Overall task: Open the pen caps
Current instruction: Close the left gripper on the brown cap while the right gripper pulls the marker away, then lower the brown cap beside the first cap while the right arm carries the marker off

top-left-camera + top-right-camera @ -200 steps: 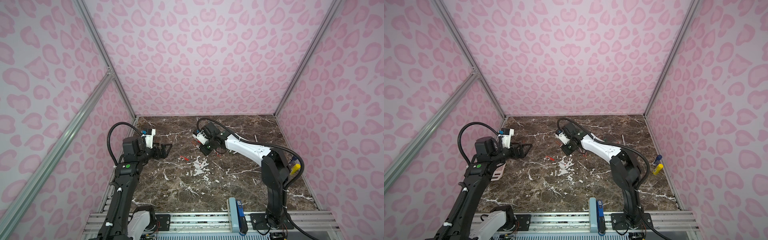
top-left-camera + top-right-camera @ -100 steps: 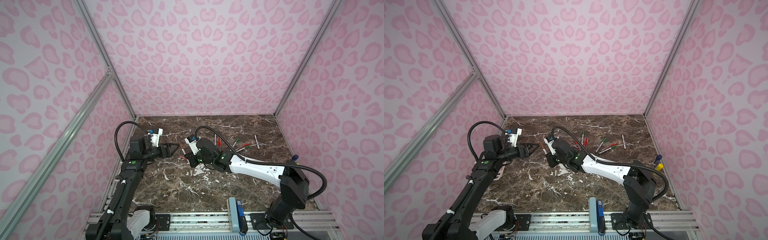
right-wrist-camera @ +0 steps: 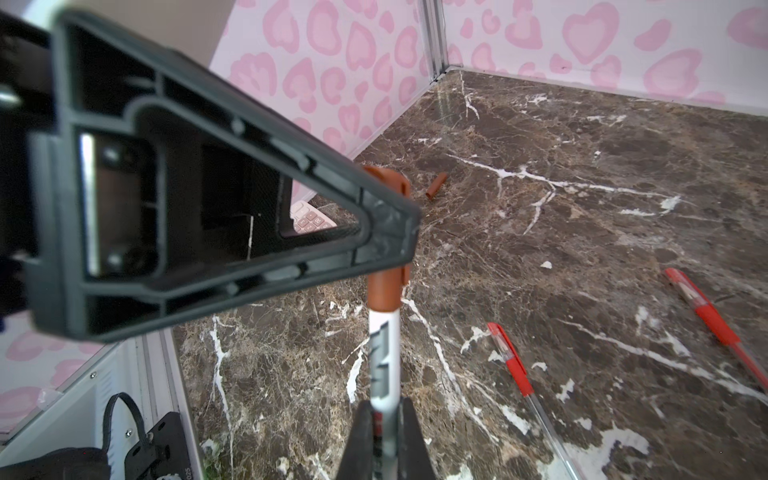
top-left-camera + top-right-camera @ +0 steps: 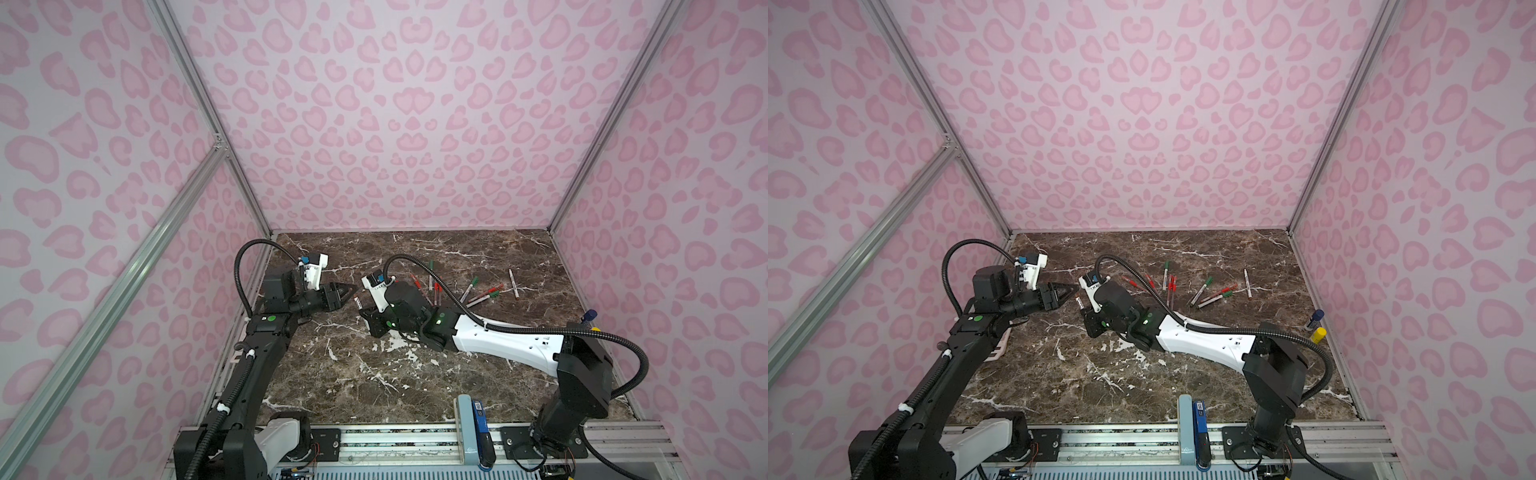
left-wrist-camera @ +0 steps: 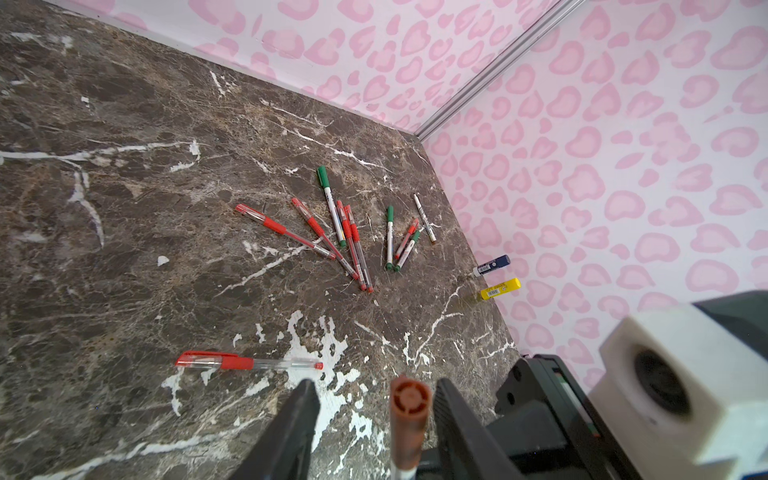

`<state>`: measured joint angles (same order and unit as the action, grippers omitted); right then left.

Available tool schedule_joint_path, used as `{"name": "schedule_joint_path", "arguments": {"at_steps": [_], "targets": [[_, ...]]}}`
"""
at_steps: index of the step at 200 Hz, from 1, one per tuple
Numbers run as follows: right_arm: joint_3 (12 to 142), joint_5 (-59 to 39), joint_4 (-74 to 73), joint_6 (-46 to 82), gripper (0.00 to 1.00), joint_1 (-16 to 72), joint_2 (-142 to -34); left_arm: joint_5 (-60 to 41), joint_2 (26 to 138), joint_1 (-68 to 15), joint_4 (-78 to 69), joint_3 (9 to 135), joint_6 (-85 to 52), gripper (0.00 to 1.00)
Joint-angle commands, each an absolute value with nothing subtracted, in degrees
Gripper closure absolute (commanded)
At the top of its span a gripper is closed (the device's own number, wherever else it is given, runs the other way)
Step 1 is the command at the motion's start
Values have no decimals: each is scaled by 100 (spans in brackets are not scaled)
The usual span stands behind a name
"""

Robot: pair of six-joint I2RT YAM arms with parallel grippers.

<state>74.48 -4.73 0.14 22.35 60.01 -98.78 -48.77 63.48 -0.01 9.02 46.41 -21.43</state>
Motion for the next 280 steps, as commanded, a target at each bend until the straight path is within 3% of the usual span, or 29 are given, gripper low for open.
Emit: {"name": "schedule_joint_path", "arguments": {"at_steps": [1, 33, 50, 82, 100, 117, 146, 226, 280], "targets": [[7482, -506, -161, 2241, 100, 6034, -9960, -4869, 6345, 0, 668, 4663, -2171, 65], [7578, -523, -163, 2254, 100, 6064, -10051, -4815, 6289, 0, 755, 4674, -2125, 96], [7610, -588, -182, 2258, 99, 6064, -10115, -4820, 6266, 0, 720, 4637, -2106, 96], [7787, -536, -83, 2241, 77, 6065, -10254, -4784, 6214, 0, 796, 4666, -2072, 96], [7936, -557, -8, 2162, 73, 6069, -10394, -4833, 6209, 0, 765, 4639, -2051, 96], [8122, -534, 210, 2107, 78, 6062, -10493, -4780, 6189, 6, 881, 4702, -2026, 96], [8024, -683, 26, 2165, 100, 6058, -10555, -4820, 6148, 20, 798, 4634, -1995, 96], [6903, -786, -419, 2526, 100, 6135, -10263, -4111, 6314, 153, 1502, 5510, -1611, 96], [6359, -588, -465, 2438, 100, 6089, -9798, -3738, 7050, 193, 2033, 6406, -1527, 96]]}}
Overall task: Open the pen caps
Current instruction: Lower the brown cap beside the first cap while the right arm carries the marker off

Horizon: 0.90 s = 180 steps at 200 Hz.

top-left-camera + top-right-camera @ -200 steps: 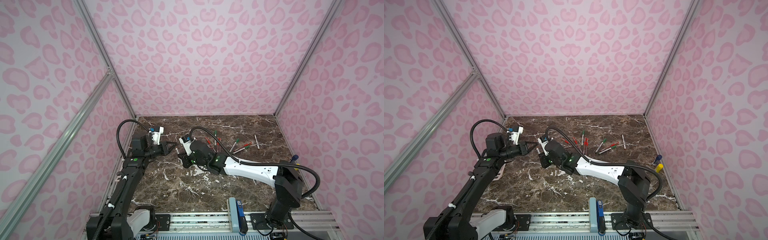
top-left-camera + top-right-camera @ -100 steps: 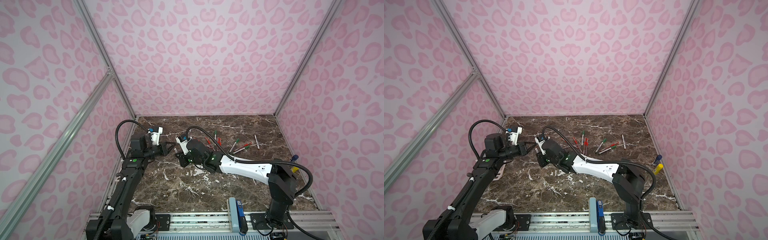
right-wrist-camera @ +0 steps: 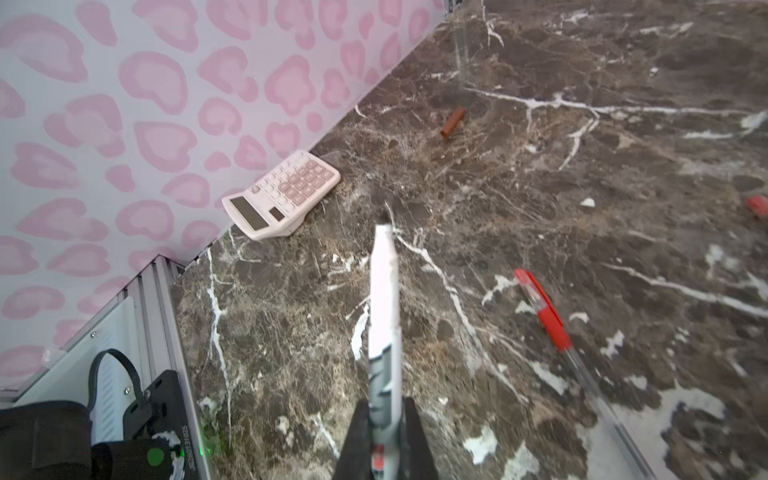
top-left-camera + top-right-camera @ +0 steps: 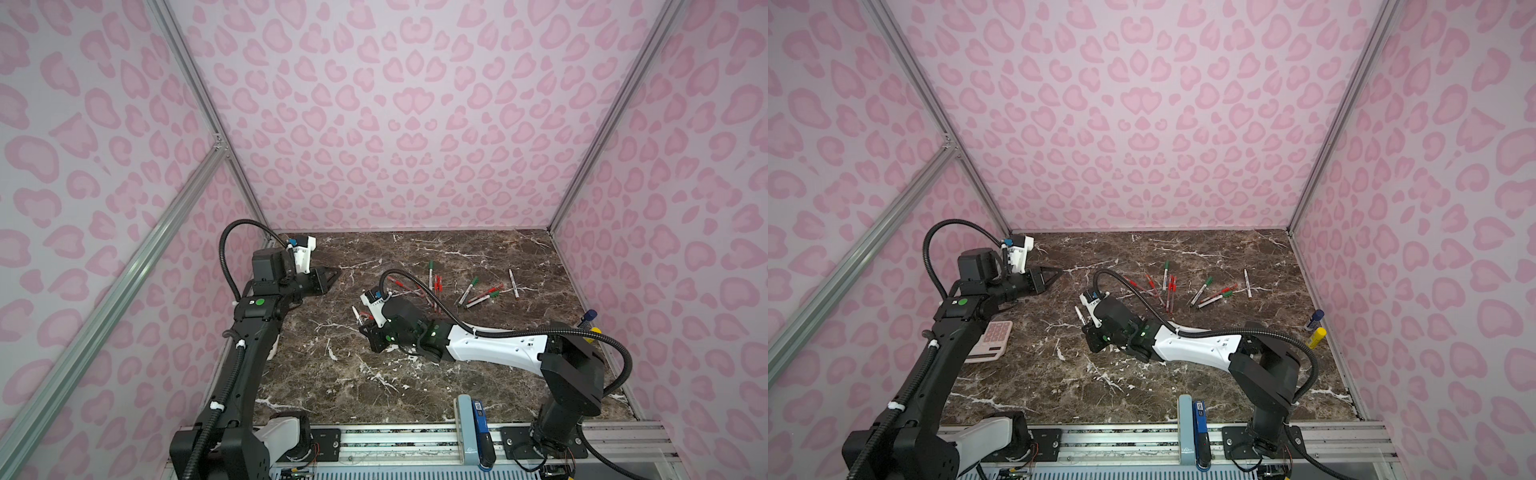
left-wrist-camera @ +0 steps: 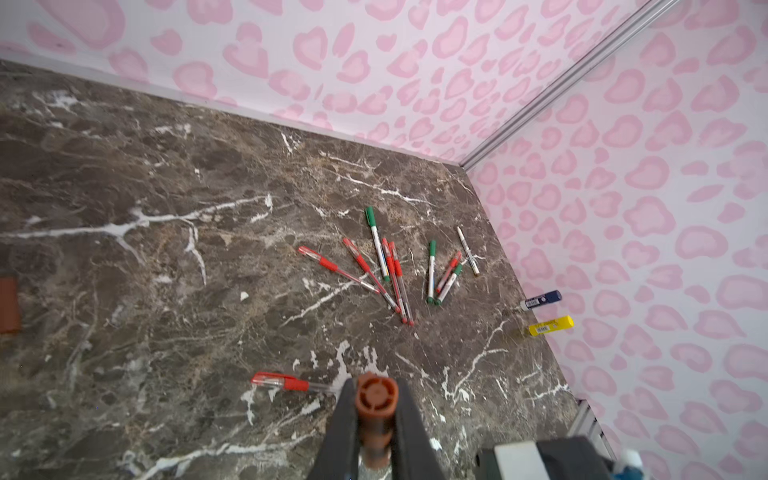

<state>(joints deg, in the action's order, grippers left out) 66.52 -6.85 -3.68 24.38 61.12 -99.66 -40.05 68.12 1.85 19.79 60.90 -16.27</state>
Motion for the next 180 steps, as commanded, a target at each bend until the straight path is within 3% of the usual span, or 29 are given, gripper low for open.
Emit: {"name": "schedule_joint_path", "arguments": {"at_steps": [1, 28, 91, 180], "targets": [[6348, -588, -465, 2441, 100, 6086, -9794, -3737, 7063, 193, 2036, 6415, -1528, 96], [5975, -380, -423, 2556, 100, 6043, -9402, -3517, 7577, 193, 2439, 6856, -1306, 97], [4913, 265, 86, 2687, 100, 5717, -7882, -1733, 9573, 193, 3640, 8003, -423, 97], [3899, 969, 680, 2896, 100, 5379, -6078, -491, 12057, 193, 4678, 9781, 0, 96]]}}
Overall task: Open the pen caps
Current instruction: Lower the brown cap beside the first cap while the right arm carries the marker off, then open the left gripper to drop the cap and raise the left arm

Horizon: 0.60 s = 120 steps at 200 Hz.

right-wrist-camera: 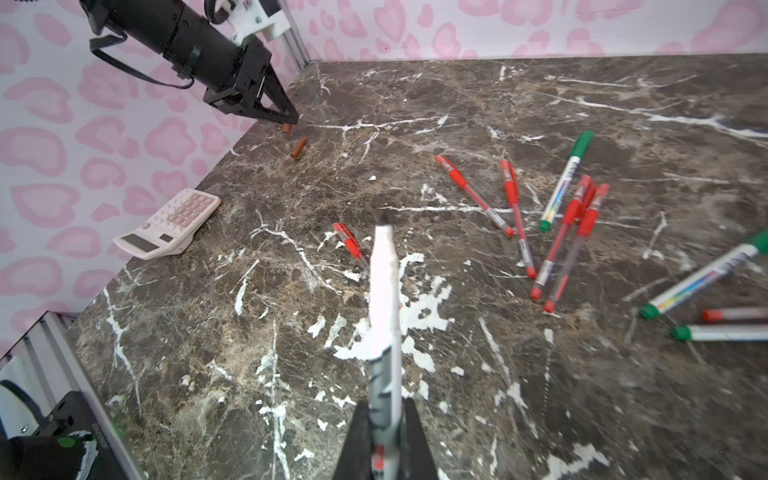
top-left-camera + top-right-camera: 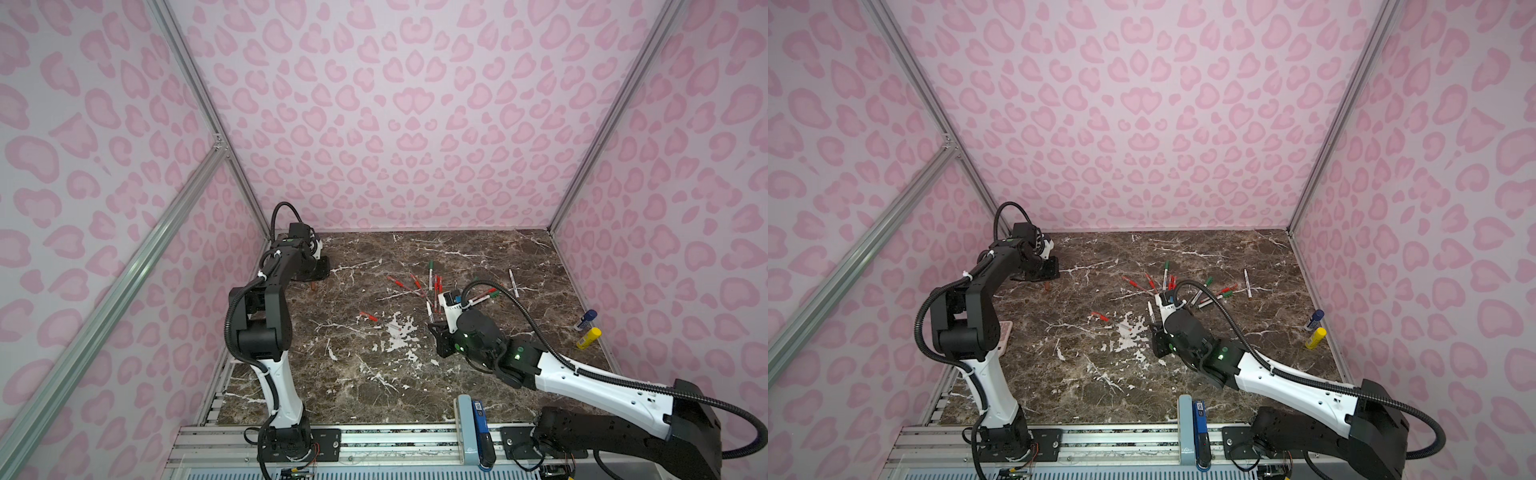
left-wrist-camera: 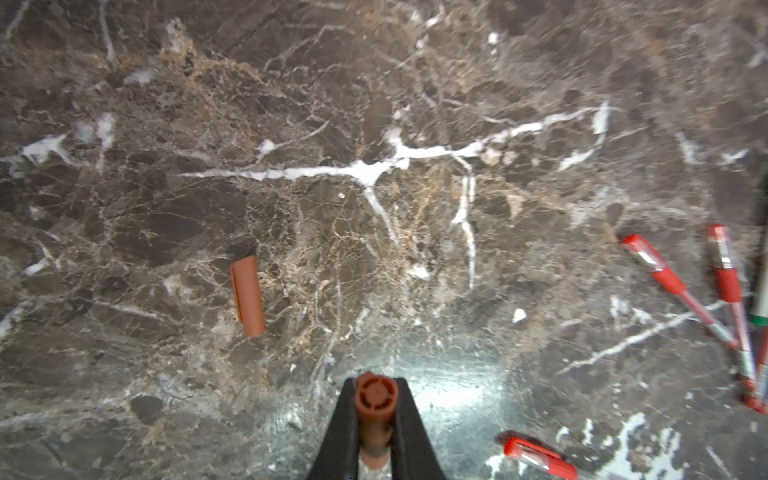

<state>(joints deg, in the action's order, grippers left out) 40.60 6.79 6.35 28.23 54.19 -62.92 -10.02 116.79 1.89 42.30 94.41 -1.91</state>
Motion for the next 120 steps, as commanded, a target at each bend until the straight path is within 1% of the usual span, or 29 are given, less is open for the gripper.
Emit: {"name": "schedule_joint_path", "arguments": {"at_steps": [1, 43, 102, 120], "targets": [[3892, 968, 678, 2890, 100, 5375, -6071, -492, 12080, 193, 4690, 9799, 0, 96], [3974, 932, 953, 2797, 100, 5267, -5916, -374, 12703, 167, 4943, 10293, 44, 91], [3989, 840, 850, 2778, 100, 5185, -5928, -213, 13225, 167, 5105, 10782, 44, 90], [4138, 800, 1036, 2781, 100, 5159, -5974, -152, 13281, 158, 5106, 10797, 66, 86]]}}
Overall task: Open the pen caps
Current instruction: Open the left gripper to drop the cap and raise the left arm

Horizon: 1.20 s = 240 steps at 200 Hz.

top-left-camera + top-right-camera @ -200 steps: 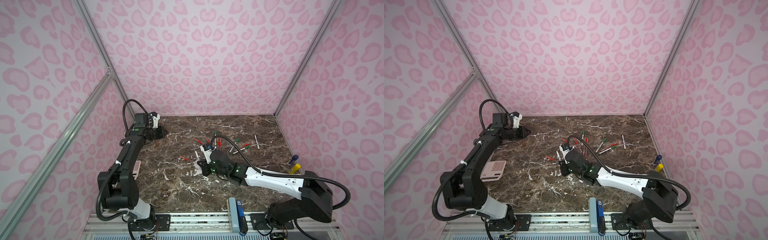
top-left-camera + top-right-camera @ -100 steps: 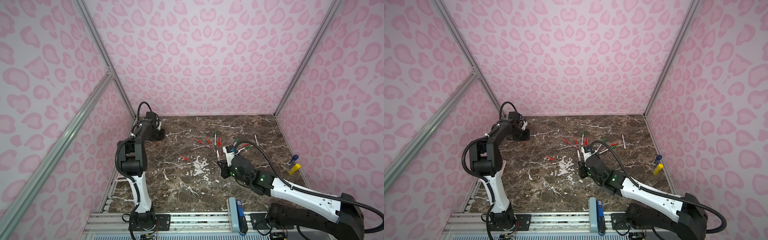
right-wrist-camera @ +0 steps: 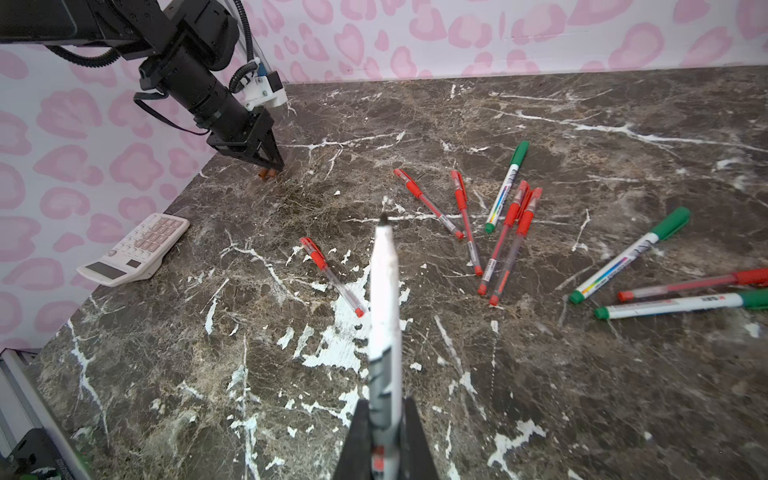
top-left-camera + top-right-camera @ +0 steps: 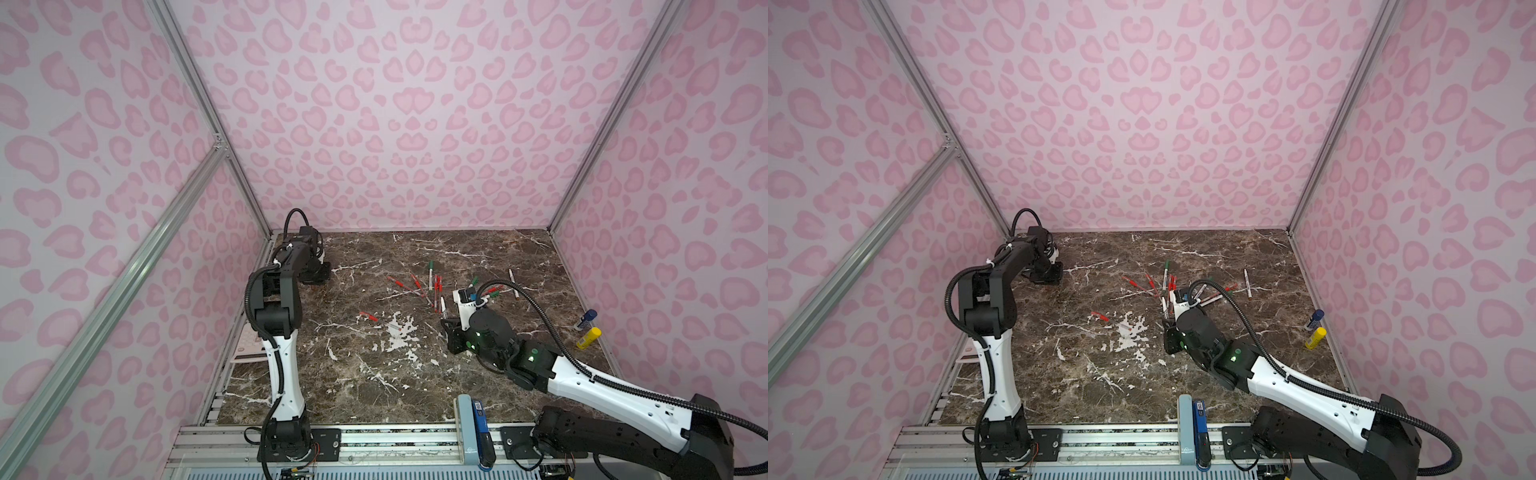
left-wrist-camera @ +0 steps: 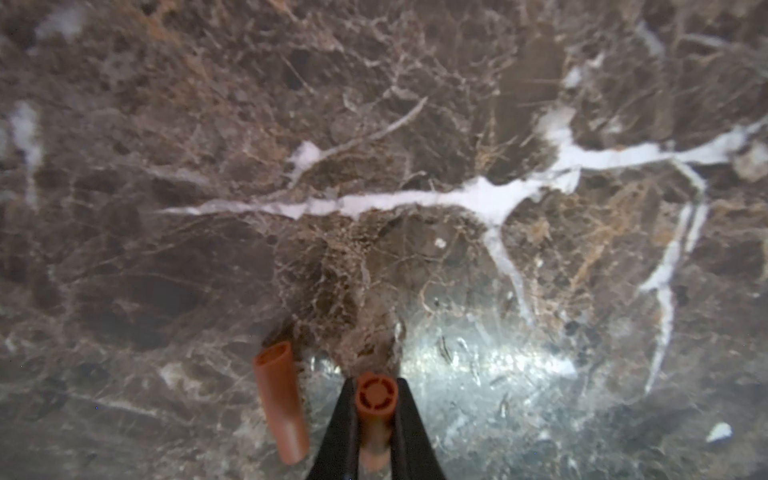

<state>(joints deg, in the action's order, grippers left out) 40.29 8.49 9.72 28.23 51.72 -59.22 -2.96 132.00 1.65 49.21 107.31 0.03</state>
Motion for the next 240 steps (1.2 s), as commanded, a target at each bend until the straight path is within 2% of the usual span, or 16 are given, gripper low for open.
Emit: {"name": "schedule_joint_path", "arguments": {"at_steps": [1, 63, 84, 88, 113, 157, 211, 234, 240], "targets": [[4147, 796, 1050, 2779, 100, 5159, -5975, -151, 13281, 163, 5106, 10790, 68, 86], [4068, 866, 1022, 2777, 100, 5132, -5806, -162, 13084, 111, 5100, 10747, -4, 66], [4028, 847, 1047, 2772, 100, 5072, -5740, -191, 12815, 58, 5111, 10679, -42, 65], [4057, 844, 1114, 2784, 100, 5054, -5727, -193, 12754, 39, 5111, 10649, -36, 60], [4061, 863, 1213, 2703, 100, 4939, -5656, -377, 12201, -41, 5052, 10396, -118, 54], [4369, 637, 1748, 2402, 100, 4342, -5728, -735, 10659, -213, 4616, 9256, -188, 34], [4867, 50, 2431, 1965, 100, 2928, -5954, -1603, 8368, -228, 3555, 7062, -163, 9], [5137, -295, 2648, 1692, 100, 2228, -6183, -1752, 7561, -222, 3147, 6376, -176, 1], [5210, -352, 2699, 1607, 100, 2058, -6248, -1778, 7345, -228, 3066, 6207, -183, 1]]}}
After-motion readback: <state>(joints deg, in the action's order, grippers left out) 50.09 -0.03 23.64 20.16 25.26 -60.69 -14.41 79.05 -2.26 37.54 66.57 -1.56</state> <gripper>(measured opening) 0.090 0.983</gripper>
